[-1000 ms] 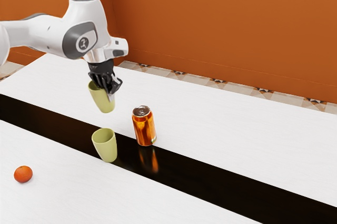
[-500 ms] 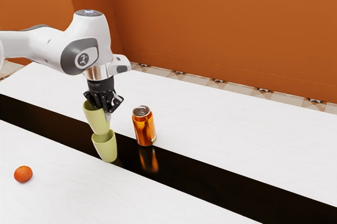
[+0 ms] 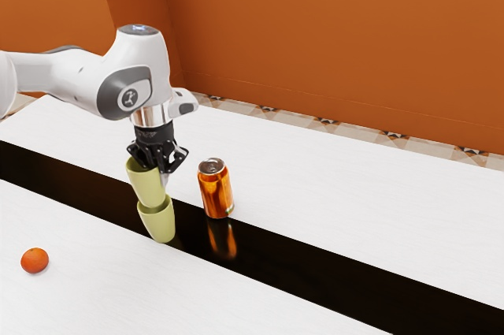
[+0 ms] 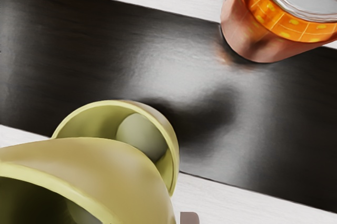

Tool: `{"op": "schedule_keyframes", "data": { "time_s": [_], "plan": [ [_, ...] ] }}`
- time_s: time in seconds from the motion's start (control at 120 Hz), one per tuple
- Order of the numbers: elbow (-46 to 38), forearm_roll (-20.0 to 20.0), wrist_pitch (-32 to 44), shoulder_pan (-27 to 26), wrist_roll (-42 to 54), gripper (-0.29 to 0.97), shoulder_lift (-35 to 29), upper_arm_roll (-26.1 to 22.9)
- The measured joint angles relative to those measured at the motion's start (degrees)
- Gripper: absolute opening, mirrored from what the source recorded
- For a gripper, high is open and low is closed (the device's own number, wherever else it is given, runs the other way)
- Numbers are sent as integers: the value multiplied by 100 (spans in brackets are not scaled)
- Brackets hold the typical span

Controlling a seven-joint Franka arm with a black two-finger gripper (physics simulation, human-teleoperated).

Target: Place the left cup onto the right cup

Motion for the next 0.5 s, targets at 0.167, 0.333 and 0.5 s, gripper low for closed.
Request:
{"op": "schedule_keyframes", "data": {
  "time_s": [0.167, 0.333, 0.5],
  "plan": [
    [-2, 2, 77, 99, -142, -11, 141, 10],
    [7, 1, 184, 159, -254, -10, 284, 6],
    [25, 2, 273, 105, -346, -10, 371, -5]
  ]
}}
